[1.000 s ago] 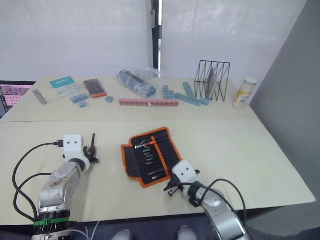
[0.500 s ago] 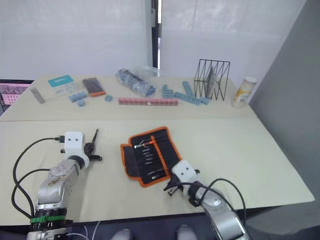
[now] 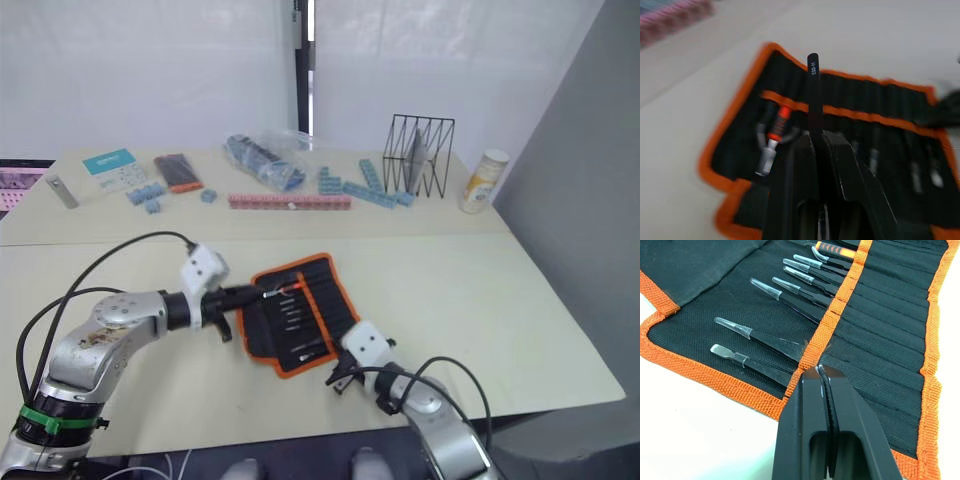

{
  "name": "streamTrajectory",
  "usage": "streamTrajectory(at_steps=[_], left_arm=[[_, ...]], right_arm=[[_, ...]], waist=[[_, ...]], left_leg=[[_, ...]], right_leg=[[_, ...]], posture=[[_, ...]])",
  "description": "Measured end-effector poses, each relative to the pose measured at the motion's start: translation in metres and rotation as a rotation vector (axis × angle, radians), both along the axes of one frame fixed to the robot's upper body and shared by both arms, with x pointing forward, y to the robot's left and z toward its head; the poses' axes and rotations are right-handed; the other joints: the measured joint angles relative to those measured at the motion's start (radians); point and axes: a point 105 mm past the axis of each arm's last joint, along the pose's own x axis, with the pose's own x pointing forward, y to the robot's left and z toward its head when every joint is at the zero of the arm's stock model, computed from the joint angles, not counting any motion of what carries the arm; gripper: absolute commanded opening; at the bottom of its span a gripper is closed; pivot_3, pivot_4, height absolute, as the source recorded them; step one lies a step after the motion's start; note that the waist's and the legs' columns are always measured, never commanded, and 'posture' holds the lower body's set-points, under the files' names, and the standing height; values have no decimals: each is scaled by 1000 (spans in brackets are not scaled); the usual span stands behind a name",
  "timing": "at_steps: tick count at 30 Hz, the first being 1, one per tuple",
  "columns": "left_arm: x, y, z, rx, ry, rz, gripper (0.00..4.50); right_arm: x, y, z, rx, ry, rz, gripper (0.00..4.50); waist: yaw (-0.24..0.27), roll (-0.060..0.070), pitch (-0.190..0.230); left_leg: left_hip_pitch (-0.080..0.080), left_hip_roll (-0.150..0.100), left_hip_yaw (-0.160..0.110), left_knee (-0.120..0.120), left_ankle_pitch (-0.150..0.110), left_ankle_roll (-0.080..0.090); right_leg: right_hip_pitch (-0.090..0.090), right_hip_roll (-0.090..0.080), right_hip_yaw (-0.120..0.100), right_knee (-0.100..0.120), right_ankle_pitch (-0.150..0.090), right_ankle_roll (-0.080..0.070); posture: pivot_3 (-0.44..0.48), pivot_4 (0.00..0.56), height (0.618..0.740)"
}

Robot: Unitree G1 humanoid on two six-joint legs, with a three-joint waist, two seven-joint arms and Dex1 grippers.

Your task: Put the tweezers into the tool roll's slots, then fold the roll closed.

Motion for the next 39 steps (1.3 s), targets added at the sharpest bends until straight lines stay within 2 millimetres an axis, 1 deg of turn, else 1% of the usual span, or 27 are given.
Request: streamTrajectory(at_steps=[3,6,9,13,14,15,24,39], left_arm=[[-10,-7,-8,74,30,-91,35],[-15,-10,-17,124,60,-130,35],[-16,-13,-23,165,84,-143,35],[-10,-17,-19,228,77,-151,35],[-9,-18,-20,242,77,-151,35],[-8,-19,-20,255,82,-151,35],[-5,-26,-21,338,83,-168,35],[-1,-62,-18,369,50,-190,35]], right_arm=[[0,0,0,1,-1,-2,0],[-2,-1,1,4,-3,-13,0],[-4,-2,1,10,-5,-30,0],[-6,-1,1,22,-7,-46,0],[-6,-1,2,23,-8,-46,0],[-6,-1,2,23,-8,-47,0],[-7,-1,1,31,-7,-70,0],[-7,-2,0,33,-7,-90,0]], waist=[[0,0,0],[2,0,1],[5,0,1],[5,0,1],[4,0,1],[4,0,1],[8,0,1],[17,0,0]], left_leg=[[-1,0,0,0,0,0],[-2,0,0,0,0,0],[-4,0,0,0,-1,1],[-8,0,0,0,0,2],[-9,0,0,0,1,3],[-10,0,-1,0,4,8],[-10,0,-1,1,4,8],[-10,0,-1,3,4,9]], right_leg=[[-1,0,0,0,0,0],[-2,0,0,0,0,0],[-2,0,0,0,0,0],[-2,0,0,0,0,0],[-2,1,0,0,0,1],[-2,1,0,0,1,1],[-2,1,0,0,1,1],[0,1,0,1,1,1]], posture=[[0,150,737],[0,150,737],[0,150,737],[0,150,737],[0,150,737],[0,150,737],[0,150,737],[0,150,737]])
